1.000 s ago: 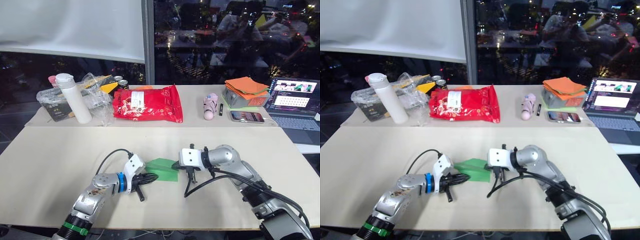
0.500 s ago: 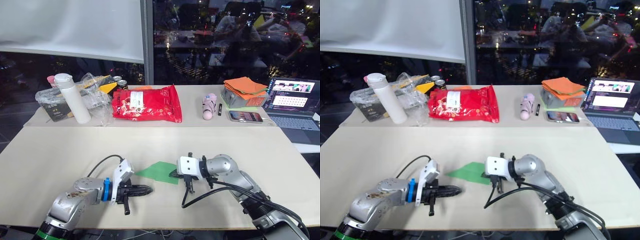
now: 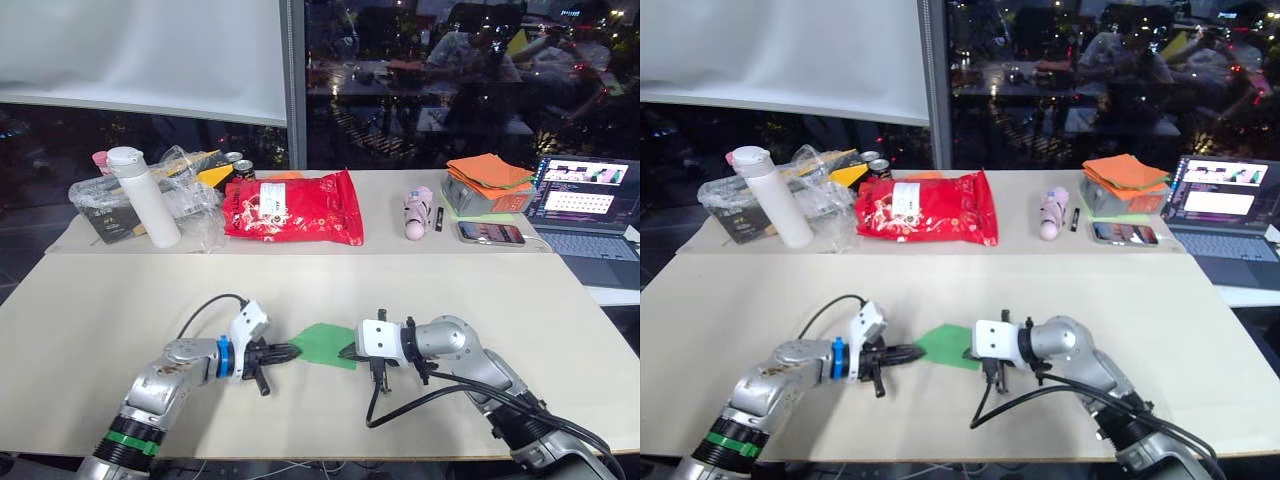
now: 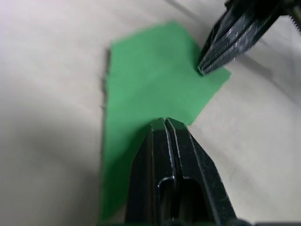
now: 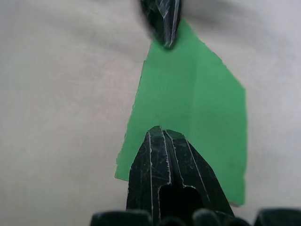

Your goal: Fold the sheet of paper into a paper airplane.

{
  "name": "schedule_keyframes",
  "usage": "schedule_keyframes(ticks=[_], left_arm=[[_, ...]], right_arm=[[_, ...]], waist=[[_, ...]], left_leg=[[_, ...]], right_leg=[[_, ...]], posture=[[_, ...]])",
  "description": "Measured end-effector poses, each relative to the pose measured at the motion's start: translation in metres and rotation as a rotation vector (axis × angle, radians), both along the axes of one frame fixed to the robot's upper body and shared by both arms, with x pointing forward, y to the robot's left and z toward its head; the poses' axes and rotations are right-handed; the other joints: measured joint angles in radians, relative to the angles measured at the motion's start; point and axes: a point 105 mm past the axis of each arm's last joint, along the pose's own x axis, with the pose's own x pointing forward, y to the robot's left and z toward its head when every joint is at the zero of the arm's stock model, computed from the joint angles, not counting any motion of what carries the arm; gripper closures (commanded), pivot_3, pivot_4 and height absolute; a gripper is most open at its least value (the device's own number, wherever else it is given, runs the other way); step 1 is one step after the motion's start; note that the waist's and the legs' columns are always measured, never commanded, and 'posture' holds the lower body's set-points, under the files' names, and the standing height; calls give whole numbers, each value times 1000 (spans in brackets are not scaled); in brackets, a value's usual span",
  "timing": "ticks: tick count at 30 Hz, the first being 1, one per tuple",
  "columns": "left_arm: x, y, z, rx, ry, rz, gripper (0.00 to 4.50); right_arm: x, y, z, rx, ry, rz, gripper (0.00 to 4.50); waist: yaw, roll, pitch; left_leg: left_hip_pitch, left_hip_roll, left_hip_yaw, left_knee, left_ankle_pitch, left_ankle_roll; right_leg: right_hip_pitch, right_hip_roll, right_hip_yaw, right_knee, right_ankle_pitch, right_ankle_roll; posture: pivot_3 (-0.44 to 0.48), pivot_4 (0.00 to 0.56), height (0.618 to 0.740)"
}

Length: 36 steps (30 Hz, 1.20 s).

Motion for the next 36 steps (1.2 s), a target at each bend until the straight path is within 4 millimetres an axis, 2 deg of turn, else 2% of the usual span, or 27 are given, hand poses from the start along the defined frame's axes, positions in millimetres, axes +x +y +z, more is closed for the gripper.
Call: schedule_keyframes(ticks=[4,7,9,12,15,19,27,35,36], left_arm=[[-1,0,-2,1,-30,-22,4500],[-2,1,-2,-2,-29,-20,4500],[-3,2,-2,-4,-29,-15,4500],[-4,4,-3,-6,-30,-9,4500],[-4,4,-3,-6,-47,-12,4500],[-2,4,-3,-12,-67,-13,4500],[0,5,-3,-15,-72,-7,4500],[-1,5,-3,-15,-73,-5,4500],[-1,5,-3,-15,-74,-5,4500]], right_arm=[[-3,-6,3,18,80,-31,4478],[4,-19,14,59,123,-115,3585],[11,-31,22,96,164,-196,2832],[24,-47,25,134,215,-336,1904],[27,-54,15,127,278,-399,1904],[19,-37,5,197,447,-396,1904],[14,-24,12,324,671,-421,1904],[26,-26,14,415,724,-495,1904],[27,-26,16,433,731,-494,2145]], waist=[[4,0,0],[5,0,0],[4,0,0],[2,1,0],[3,1,0],[3,1,0],[4,1,0],[3,1,0],[3,1,0]], left_leg=[[0,0,0,0,0,0],[0,0,0,0,0,0],[0,0,0,0,0,0],[0,0,0,0,0,0],[0,0,0,0,0,0],[0,0,0,0,0,0],[0,0,0,0,0,0],[-1,0,0,0,0,0],[-1,0,0,0,0,0]], right_leg=[[0,0,0,0,0,0],[0,0,0,0,0,0],[0,0,0,0,0,0],[0,0,0,0,0,0],[0,0,0,0,0,0],[-1,0,0,1,0,0],[-1,0,0,1,0,0],[-1,0,0,1,0,0],[-1,0,0,1,0,0]], posture=[[0,150,732],[0,150,732],[0,150,732],[0,150,732],[0,150,732],[0,150,732],[0,150,732],[0,150,732],[0,150,732]])
